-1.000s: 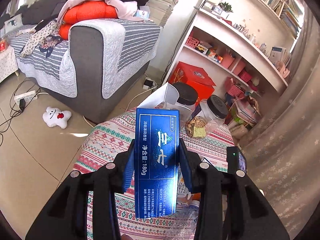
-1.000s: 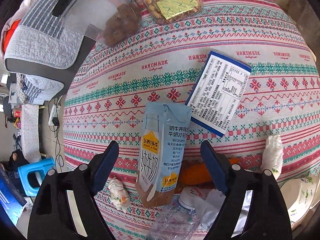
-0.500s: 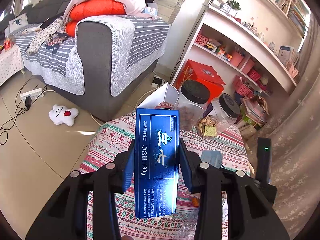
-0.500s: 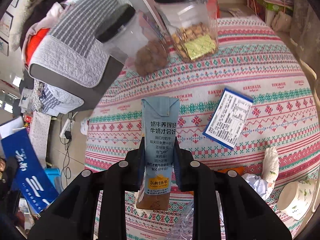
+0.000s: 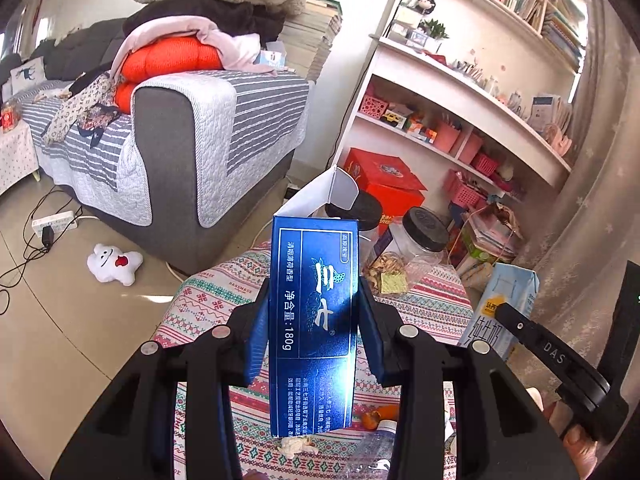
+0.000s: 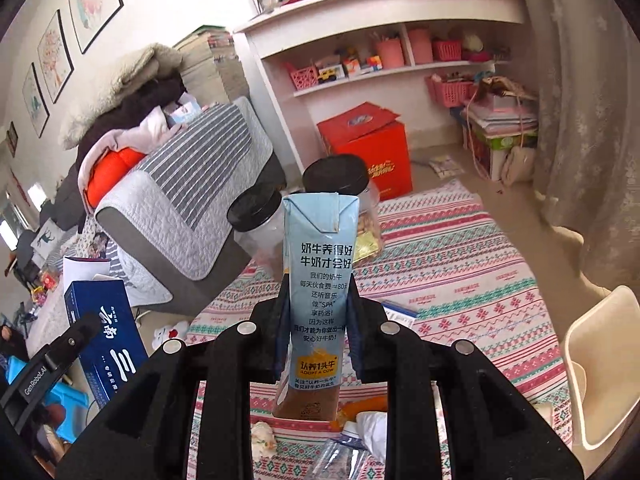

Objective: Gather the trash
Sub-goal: 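Carry milk carton to the white bin with right gripper while left carries blue box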

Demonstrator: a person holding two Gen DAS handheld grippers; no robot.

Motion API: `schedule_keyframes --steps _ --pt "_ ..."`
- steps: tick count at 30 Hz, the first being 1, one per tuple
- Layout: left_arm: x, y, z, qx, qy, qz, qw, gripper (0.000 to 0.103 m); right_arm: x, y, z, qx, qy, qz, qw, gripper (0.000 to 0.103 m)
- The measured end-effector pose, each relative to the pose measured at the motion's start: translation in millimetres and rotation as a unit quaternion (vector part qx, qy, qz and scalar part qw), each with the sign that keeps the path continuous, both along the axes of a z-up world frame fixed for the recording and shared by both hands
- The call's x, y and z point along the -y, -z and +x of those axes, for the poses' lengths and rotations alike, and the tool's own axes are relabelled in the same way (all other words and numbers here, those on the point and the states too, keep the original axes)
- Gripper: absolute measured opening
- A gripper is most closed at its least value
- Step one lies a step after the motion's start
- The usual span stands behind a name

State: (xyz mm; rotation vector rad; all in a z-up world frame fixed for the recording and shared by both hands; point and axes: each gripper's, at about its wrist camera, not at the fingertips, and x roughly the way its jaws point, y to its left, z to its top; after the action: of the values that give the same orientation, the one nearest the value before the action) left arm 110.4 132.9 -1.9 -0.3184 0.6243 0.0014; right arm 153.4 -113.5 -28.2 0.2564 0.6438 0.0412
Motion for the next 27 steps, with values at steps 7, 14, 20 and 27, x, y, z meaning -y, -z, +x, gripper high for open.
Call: schedule_keyframes --steps 7,14,20,27 --pt "31.9 -2.0 -5.0 0.027 0.011 0.003 0.9996 0.040 38.9 -14.2 -37.0 0.071 0.070 -0.058 0.993 0.023" --pt "74.0 0.1 -6.8 0.041 0.028 0.008 0.9987 0.040 76.8 -25.6 -59.5 0.116 0.140 -0.112 0.977 0.023" --pt "113.1 7.7 -4.3 0.034 0.056 0.015 0.9977 0.040 137.5 -24.3 -75.0 0.101 0.230 -0.136 0.958 0.023" --pt "161.7 14.2 -8.1 0.032 0.096 0.024 0.9946 0.040 218.5 -11.6 -96.3 0.039 0.313 -0.124 0.941 0.024"
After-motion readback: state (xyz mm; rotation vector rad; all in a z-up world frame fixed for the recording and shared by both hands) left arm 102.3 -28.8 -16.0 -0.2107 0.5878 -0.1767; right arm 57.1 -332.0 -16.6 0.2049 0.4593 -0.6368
